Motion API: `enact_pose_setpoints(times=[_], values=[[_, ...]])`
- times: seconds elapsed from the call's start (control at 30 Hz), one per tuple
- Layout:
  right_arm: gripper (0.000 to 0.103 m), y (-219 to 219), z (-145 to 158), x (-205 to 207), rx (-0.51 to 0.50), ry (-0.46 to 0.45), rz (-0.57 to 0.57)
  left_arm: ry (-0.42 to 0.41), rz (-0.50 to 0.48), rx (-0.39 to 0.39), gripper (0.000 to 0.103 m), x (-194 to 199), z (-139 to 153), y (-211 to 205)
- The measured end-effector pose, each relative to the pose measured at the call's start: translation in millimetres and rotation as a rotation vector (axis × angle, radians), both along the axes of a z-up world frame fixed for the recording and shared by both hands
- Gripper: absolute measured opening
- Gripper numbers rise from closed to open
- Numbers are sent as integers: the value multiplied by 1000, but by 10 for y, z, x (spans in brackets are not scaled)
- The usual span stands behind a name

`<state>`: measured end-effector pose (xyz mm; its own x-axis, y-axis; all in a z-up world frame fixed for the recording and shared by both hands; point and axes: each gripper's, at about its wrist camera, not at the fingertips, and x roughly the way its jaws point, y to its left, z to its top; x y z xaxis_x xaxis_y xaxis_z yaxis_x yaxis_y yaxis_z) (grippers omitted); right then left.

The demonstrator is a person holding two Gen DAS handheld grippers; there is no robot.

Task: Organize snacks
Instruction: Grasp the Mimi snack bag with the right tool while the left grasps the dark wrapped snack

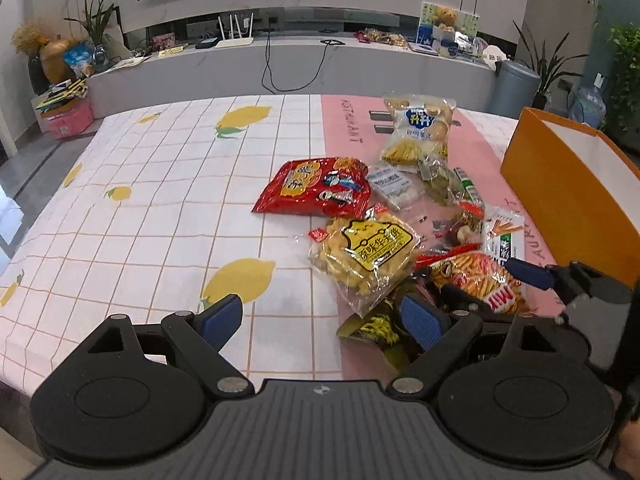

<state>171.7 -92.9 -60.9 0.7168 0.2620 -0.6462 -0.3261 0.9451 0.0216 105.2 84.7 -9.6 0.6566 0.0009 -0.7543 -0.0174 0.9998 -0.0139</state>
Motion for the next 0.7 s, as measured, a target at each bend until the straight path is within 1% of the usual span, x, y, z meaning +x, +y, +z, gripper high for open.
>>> enact_pose_setpoints(times=[0.1, 0.13, 0.17, 0.23, 0.33, 0.4, 0.5, 0.6, 0.7], values=[[73, -6, -70, 38, -4, 25, -11, 6, 2, 0, 103, 5, -14, 1], [70, 7, -88, 32, -12, 25, -10, 8, 3, -1, 103, 7, -20, 1], [60, 28, -96, 11, -27, 6, -3, 11, 2, -1, 103, 11, -28, 1], [56, 64, -108, -33, -62, -33, 10, 16, -2, -1, 103, 16, -45, -8], [51, 74, -83, -84, -83, -61, 13, 18, -13, 1, 103, 14, -61, -22], [49, 70, -37, -111, -100, -84, 14, 15, -18, 0, 103, 6, -65, -19], [49, 15, 73, -126, -94, -91, 5, -1, -6, 0, 103, -10, -60, 1], [49, -94, 198, -142, -70, -84, -11, -13, -1, -9, 103, -19, -52, 29], [49, -227, 348, -197, -17, -93, -24, -31, -5, -24, 103, -29, -44, 41]])
